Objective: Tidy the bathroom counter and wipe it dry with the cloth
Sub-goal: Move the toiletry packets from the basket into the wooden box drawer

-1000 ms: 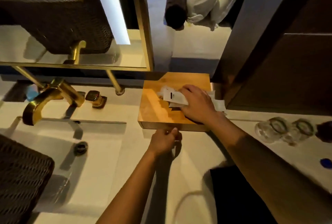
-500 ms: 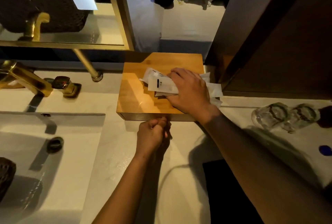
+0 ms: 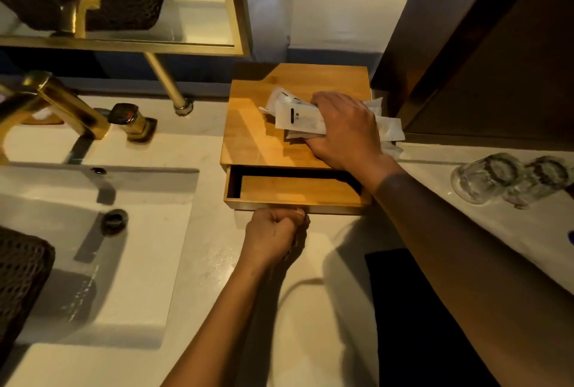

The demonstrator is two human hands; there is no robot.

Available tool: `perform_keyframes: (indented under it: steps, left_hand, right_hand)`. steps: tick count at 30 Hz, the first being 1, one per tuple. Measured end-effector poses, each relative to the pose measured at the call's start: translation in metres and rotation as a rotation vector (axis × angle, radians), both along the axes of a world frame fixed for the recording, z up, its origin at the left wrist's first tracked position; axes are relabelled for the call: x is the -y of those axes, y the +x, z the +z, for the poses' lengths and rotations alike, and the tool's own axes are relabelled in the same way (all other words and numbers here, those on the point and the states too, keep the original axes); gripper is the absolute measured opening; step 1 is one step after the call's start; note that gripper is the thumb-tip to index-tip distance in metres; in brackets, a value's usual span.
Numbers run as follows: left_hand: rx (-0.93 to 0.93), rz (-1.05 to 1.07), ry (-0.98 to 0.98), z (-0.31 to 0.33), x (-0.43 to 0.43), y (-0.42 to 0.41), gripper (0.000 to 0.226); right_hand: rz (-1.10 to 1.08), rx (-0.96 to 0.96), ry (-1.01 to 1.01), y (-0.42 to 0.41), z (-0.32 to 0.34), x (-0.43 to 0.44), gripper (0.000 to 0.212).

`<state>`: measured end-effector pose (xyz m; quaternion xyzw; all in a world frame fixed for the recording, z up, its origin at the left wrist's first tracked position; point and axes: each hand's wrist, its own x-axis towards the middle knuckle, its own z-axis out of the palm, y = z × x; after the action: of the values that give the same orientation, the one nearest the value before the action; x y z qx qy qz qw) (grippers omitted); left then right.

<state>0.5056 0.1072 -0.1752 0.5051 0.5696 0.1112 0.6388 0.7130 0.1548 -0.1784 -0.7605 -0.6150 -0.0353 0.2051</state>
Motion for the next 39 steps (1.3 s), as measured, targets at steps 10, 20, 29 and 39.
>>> perform_keyframes:
  steps: [10, 20, 29, 39]
  left_hand:
    - [-0.356, -0.339, 0.361, -0.009, 0.024, -0.024, 0.034]
    - [-0.619, -0.700, 1.111, -0.025, 0.020, -0.102, 0.067]
    - [-0.594, -0.730, 1.024, -0.034, 0.022, -0.105, 0.080]
    - [-0.592, -0.751, 0.974, -0.036, 0.021, -0.104, 0.081]
  right_hand:
    - [-0.015, 0.015, -0.029, -0.003, 0.002, 0.002, 0.063]
    - [0.032, 0.049, 0.057, -0.004, -0.002, 0.007, 0.050]
    - [0.014, -0.246, 0.148, -0.037, 0.034, 0.020, 0.053]
    - [0.089, -0.921, 0.068, -0.107, 0.038, 0.039, 0.042]
